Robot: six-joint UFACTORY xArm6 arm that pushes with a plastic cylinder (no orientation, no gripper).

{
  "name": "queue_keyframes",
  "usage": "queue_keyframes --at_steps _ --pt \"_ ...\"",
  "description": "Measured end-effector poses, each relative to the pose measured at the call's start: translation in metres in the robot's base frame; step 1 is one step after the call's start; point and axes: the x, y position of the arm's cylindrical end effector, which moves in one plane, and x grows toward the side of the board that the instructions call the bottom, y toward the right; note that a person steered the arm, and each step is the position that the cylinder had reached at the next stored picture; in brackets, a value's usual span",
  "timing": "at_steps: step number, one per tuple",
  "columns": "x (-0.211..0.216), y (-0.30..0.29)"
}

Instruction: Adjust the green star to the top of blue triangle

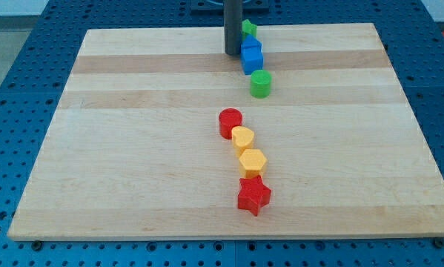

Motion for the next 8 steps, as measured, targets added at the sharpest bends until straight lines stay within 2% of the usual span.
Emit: queue_keyframes --at_steps 3,5,8 --pt "-0.024 -0.029" --pt "-0.047 -0.020" --pt "-0.048 -0.014"
